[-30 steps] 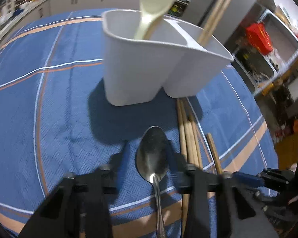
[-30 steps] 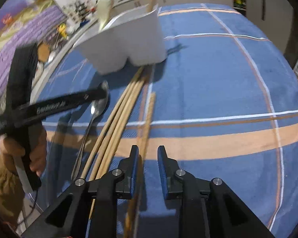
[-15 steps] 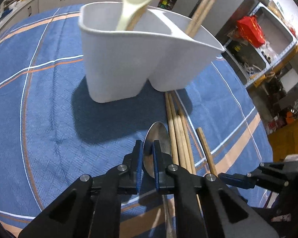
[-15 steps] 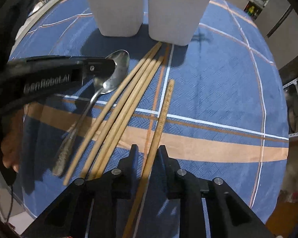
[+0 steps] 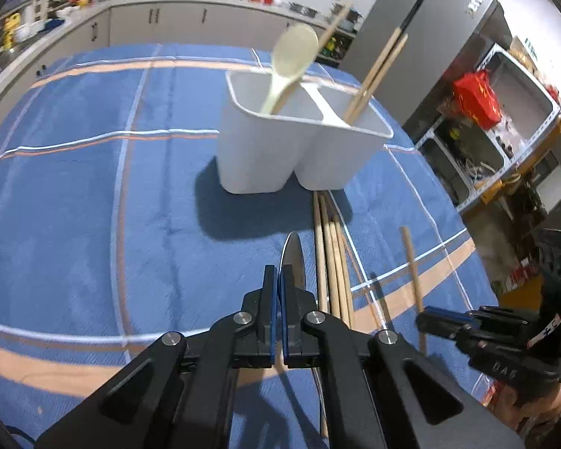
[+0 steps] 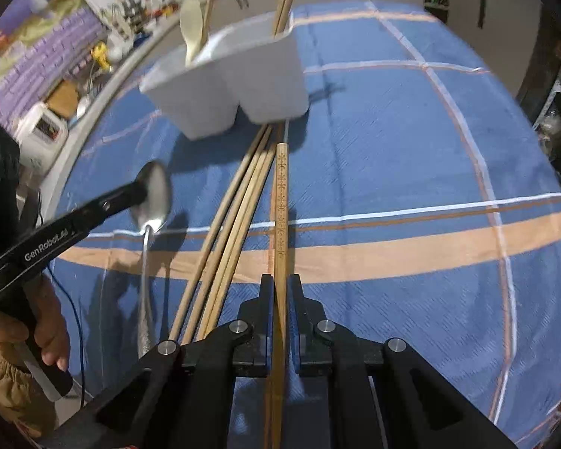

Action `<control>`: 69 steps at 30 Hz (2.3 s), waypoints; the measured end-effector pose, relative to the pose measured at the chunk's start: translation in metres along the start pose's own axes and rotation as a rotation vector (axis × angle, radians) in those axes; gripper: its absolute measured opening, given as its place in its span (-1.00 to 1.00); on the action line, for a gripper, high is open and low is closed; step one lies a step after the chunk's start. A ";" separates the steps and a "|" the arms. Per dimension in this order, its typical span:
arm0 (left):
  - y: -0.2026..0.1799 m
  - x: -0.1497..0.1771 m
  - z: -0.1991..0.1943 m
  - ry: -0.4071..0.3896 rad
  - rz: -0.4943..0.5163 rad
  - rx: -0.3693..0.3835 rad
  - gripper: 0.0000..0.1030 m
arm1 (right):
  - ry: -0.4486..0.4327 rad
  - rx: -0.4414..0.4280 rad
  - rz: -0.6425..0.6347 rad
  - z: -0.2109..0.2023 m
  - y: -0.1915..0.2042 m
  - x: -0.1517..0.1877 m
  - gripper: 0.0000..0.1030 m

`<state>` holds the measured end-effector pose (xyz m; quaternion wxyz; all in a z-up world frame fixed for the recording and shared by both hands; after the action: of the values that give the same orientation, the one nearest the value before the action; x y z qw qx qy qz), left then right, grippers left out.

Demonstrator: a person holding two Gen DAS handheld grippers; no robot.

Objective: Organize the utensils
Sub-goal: 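Close the left tool on the metal spoon while the right grasps a chopstick, then lift the metal spoon and chopstick and carry both over the white holder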

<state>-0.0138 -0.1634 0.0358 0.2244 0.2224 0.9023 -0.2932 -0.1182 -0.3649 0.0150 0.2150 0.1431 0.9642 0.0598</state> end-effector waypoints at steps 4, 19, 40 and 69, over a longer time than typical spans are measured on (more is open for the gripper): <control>-0.012 0.005 -0.036 -0.088 0.037 -0.044 -0.98 | -0.096 -0.032 0.057 -0.032 -0.011 0.008 -0.86; -0.045 0.016 -0.134 -0.322 0.059 -0.127 -0.98 | -0.290 -0.099 0.130 -0.096 -0.021 0.016 -0.86; -0.068 -0.139 -0.148 -0.576 0.168 -0.216 -0.97 | -0.679 -0.181 0.208 -0.168 -0.012 -0.151 -0.86; -0.024 -0.190 0.009 -0.464 0.279 -0.326 -0.88 | -0.571 0.039 0.139 -0.015 0.001 -0.206 -0.84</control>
<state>0.1278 -0.2377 0.1417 0.4950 0.2321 0.8230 -0.1542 0.0536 -0.4270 0.1103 0.4701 0.2239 0.8536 0.0132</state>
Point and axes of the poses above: each gripper's, at about its wrist camera, not at the fingertips, and z roughly the way its jaws point, y to its left, x to its underside, the point moved 5 cm from there along z, roughly the way its jaws point, and after that the axes turned 8 degrees about x, right-handed, at the moved point
